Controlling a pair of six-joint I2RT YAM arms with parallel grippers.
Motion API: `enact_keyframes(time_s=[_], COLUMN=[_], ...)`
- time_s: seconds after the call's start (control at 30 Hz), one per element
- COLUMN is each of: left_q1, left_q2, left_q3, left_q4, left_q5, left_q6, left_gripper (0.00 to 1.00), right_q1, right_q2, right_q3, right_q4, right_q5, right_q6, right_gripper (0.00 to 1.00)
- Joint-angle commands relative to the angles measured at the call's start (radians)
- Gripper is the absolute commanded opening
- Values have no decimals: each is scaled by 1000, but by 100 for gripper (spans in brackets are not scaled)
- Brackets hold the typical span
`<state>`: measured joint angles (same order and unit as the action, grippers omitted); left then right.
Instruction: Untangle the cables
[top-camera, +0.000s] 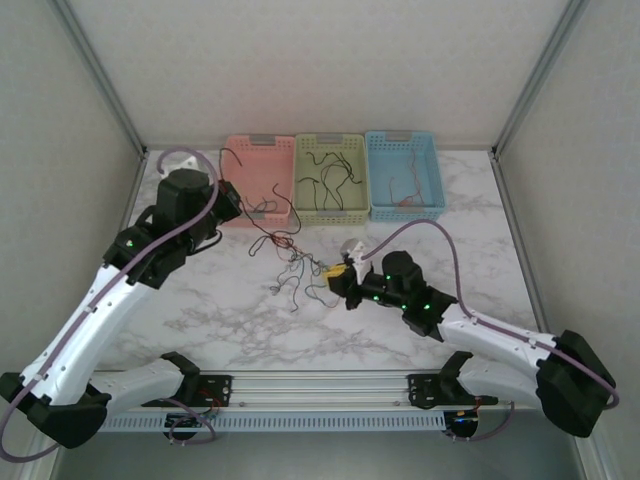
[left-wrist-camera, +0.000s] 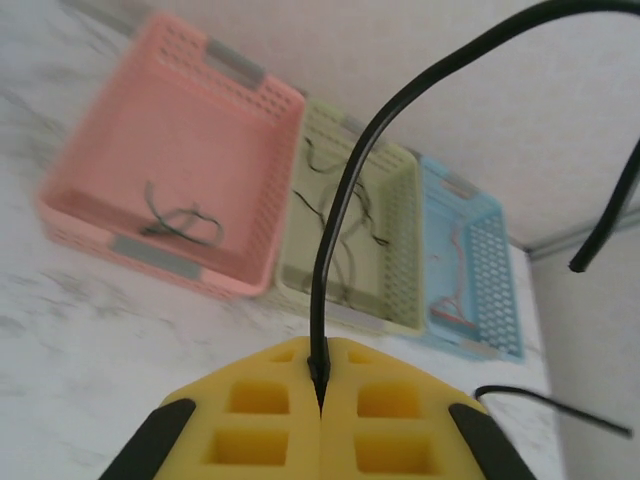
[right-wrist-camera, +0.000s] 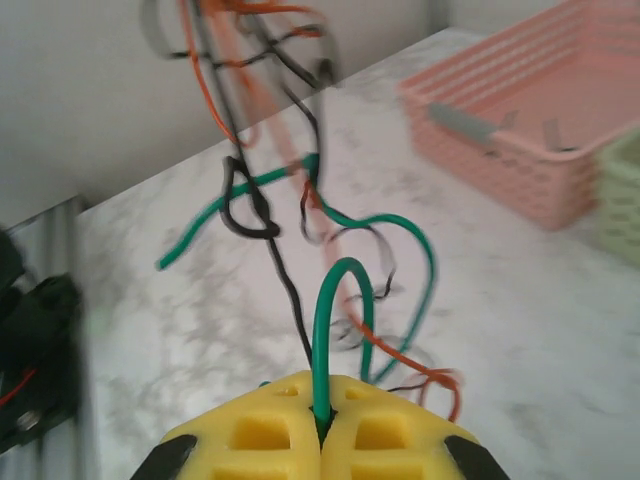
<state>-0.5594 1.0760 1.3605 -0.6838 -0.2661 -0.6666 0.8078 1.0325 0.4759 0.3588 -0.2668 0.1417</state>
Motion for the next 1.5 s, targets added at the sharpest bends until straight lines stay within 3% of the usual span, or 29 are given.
enact_keyframes(time_s=[0.0,0.27,0.57,0.7,0.8,0.97,1.2,1.33,1.47], left_q1=[31,60,92,95,103,107,107,106,107], left_q2=[-1,-54,-116,-124,-143,-140,-133,-141,-139], left_q3=[65,46,69,70,57,31,33,27,15], left_q4=[-157,-292,-370,-404,-399,-344,-330,-304,-265], left_q5=[-152,-248,-306,-345,-345,-184,-164,-89,51], left_q6=[155,245,327,347,355,331,323,329,329], left_gripper=[0,0,0,0,0,0,0,0,0], right_q1=[-92,-301,-511,-545,-552,-551,-550,-543,-473], right_q2=[-88,-299,-275,-258,-248,-171,-46,22,2], right_q3=[-36,-55,-21,-10,-13,3,45,70,89], right_q4=[-84,-253,-398,-439,-414,-376,-466,-451,-400], right_q5=[125,221,269,305,245,54,41,-58,-133], right_q6=[61,125,209,210,205,209,190,197,194], right_gripper=[0,0,0,0,0,0,0,36,52])
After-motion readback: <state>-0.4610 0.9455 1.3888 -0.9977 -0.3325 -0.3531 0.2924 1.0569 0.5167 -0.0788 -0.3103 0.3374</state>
